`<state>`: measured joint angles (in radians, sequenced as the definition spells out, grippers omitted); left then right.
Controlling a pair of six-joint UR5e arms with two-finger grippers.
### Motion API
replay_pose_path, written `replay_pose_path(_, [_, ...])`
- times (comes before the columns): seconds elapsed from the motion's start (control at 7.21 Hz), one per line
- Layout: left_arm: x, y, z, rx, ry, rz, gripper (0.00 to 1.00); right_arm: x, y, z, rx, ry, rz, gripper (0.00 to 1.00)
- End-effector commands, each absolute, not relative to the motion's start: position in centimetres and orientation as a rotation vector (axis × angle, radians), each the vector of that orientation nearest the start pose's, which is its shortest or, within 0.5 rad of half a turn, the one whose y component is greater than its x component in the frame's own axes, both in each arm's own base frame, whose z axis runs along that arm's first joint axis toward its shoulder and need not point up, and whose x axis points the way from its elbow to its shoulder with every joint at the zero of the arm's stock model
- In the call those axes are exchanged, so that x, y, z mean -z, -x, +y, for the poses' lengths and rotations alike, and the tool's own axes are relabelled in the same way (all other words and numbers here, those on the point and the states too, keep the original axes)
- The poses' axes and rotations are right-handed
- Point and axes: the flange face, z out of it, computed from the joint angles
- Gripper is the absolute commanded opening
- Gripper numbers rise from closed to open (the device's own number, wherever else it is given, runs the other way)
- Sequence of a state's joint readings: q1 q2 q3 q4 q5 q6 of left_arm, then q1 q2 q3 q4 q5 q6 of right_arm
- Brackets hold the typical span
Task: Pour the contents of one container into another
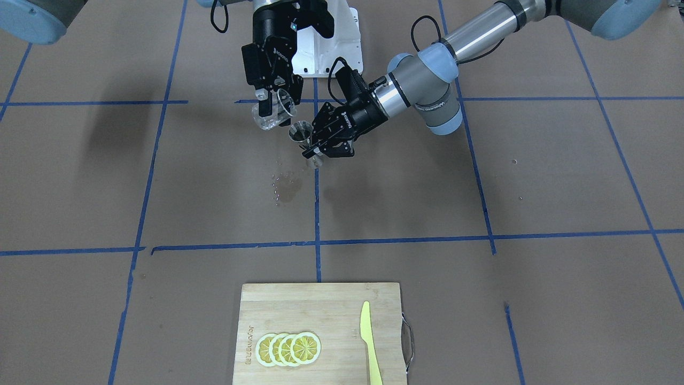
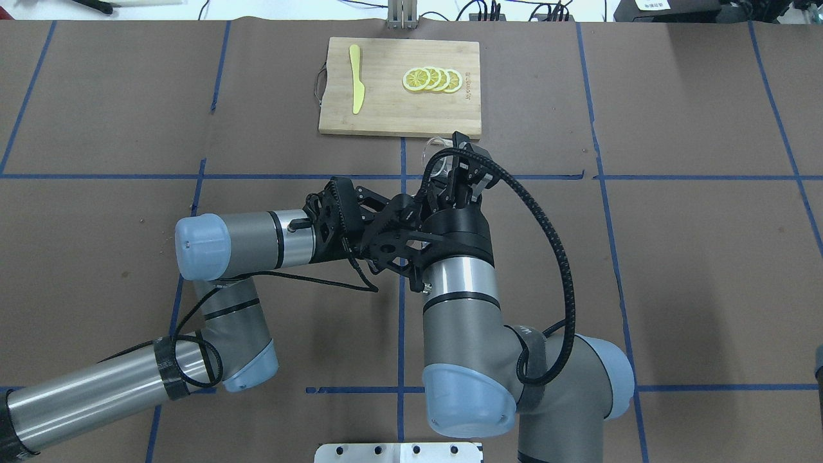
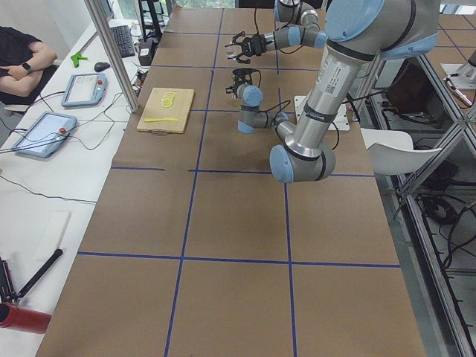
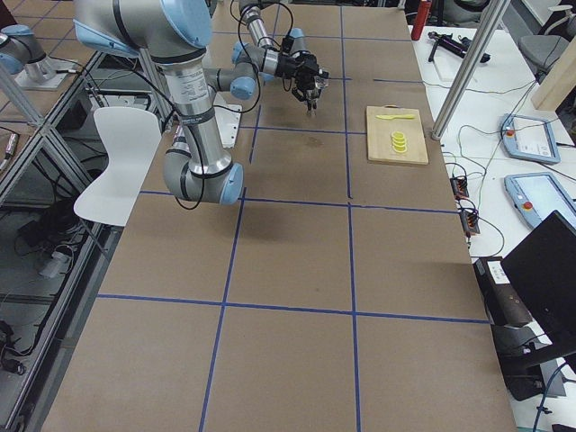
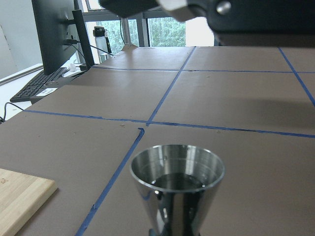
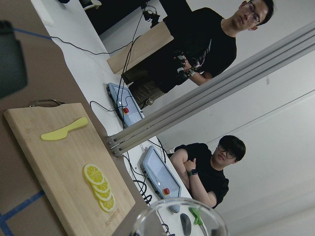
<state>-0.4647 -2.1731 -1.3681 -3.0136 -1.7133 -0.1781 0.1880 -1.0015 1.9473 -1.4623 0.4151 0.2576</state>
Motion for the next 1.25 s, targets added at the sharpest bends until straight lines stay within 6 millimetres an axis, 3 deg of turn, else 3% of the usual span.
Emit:
replay_pose_path(0.0, [-23.8,-54.6,-40.7,-0.771,-1.467,1.226,0.00,-15.7,47.5,-32.8,0.194,-1.371,-0.117,0.00])
replay_pose_path(0.14, [-23.8,-54.5,-40.7,-0.771,-1.468,1.227,0.00,-17.5,46.8,-32.7,0.127,-1.358,-0.173,0.00])
replay_pose_path(0.42, [-23.8,-54.5,-40.8,-0.769,-1.470,1.227,0.00,-19.0,46.3,-33.4,-0.043,-1.294,-0.337,0.00])
replay_pose_path(0.69, [-23.8,-54.4,-40.7,-0.770,-1.473,1.227,0.00,-21.9,45.1,-33.5,-0.071,-1.259,-0.388,0.00])
replay_pose_path(1.11, [-23.7,-54.4,-40.7,-0.768,-1.474,1.229,0.00,-29.2,42.9,-33.1,-0.141,-1.217,-0.424,0.00])
